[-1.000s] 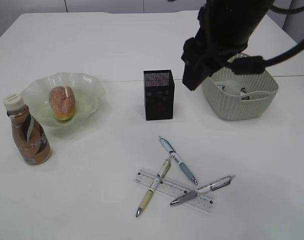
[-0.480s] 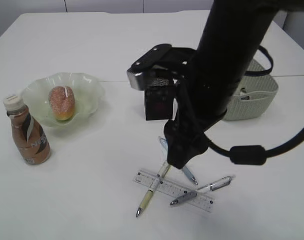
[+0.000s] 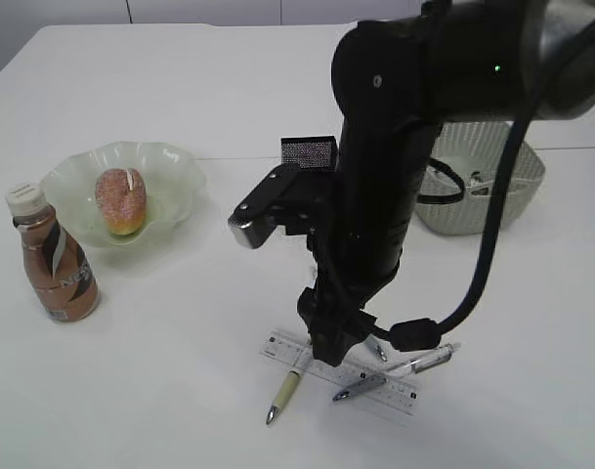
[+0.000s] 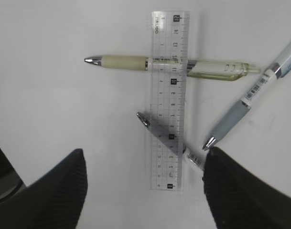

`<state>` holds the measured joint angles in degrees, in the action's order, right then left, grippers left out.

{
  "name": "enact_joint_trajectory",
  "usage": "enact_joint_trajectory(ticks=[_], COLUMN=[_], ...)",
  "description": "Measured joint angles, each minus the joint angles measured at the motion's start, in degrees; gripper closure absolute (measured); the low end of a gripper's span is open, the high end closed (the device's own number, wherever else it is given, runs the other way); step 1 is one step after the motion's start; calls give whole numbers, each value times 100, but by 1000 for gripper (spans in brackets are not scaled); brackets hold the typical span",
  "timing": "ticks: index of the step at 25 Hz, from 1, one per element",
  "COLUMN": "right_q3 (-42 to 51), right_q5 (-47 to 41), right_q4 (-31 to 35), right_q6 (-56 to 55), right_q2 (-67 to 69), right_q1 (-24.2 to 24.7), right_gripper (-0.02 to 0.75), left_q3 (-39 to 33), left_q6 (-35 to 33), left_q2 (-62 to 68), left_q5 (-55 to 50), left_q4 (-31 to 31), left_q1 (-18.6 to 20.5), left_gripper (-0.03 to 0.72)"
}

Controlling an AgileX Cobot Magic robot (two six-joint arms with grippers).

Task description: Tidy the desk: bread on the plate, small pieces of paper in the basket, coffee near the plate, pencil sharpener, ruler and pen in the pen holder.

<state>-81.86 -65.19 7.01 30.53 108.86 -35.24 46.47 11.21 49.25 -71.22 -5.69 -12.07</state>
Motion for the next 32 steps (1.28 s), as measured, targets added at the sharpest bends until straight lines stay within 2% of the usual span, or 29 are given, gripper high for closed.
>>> enact_joint_trajectory(ticks=[19, 32], right_q3=[0, -46], right_q5=[568, 887], right_q4=[-37, -37], right_q6=[0, -156], right_q2=[1007, 1130], right_q1=[0, 0], right_gripper=[151, 152], left_q3=[0, 0], left_q6=[-6, -6], left_q2=[0, 0], left_q5=[0, 0], left_q4=[0, 0], left_q1=[0, 0], left_gripper=[308, 308])
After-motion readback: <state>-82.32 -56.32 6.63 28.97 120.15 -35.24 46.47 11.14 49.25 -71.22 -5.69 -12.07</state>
